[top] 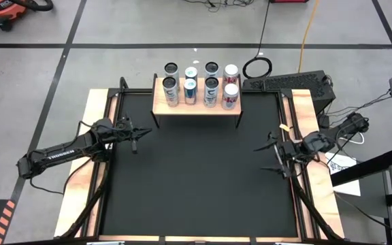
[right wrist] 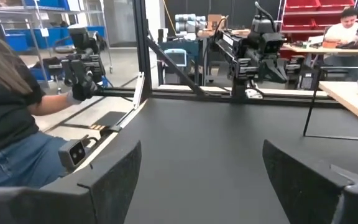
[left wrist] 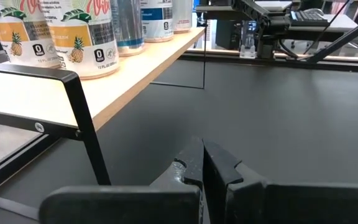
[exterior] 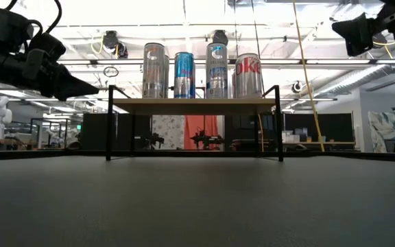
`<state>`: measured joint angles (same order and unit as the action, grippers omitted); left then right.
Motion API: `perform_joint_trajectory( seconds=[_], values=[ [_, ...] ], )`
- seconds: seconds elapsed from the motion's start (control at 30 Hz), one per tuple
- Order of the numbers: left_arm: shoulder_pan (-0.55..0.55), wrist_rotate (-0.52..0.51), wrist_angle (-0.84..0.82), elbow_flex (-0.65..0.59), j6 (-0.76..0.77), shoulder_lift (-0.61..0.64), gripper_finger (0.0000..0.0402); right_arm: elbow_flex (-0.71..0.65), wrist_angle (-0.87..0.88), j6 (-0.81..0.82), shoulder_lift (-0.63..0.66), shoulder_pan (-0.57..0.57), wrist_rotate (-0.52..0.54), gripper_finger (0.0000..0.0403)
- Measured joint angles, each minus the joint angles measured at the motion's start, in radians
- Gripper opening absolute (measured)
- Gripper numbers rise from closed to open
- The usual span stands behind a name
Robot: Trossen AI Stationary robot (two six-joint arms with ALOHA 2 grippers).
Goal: Place canned beverage on shelf
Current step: Return to home position
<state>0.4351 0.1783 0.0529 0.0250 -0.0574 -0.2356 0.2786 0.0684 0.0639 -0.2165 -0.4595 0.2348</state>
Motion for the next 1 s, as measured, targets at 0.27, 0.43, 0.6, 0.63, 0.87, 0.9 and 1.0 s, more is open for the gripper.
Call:
perform_joint_trajectory(
  seconds=[0.27,0.43,0.6,0.63,0.87,0.9,1.0],
  values=[
    [0.0,-0.003,0.001,0.0,0.001,0.0,0.0,-0.104,-0.149,-0.038,0.0,0.0,-0.034,0.0318],
    [0.0,-0.003,0.012,0.0,0.062,0.0,0.0,-0.158,-0.2,-0.05,0.0,0.0,-0.217,0.0318],
    [0.0,-0.016,0.014,0.001,0.046,0.0,0.0,-0.192,-0.222,-0.055,0.0,0.0,-0.262,0.0318],
    [0.0,-0.027,0.012,0.001,0.038,0.0,0.0,-0.2,-0.223,-0.06,0.0,0.0,-0.261,0.0318],
    [0.0,-0.034,0.009,0.001,0.025,0.0,0.0,-0.232,-0.264,-0.077,0.001,0.0,-0.261,0.0318],
    [0.0,-0.034,0.009,0.001,0.025,0.0,0.0,-0.232,-0.259,-0.077,0.0,0.0,-0.261,0.0318],
    [0.0,-0.034,0.008,0.001,0.023,0.0,0.0,-0.233,-0.258,-0.079,0.001,0.0,-0.262,0.0318]
  ],
)
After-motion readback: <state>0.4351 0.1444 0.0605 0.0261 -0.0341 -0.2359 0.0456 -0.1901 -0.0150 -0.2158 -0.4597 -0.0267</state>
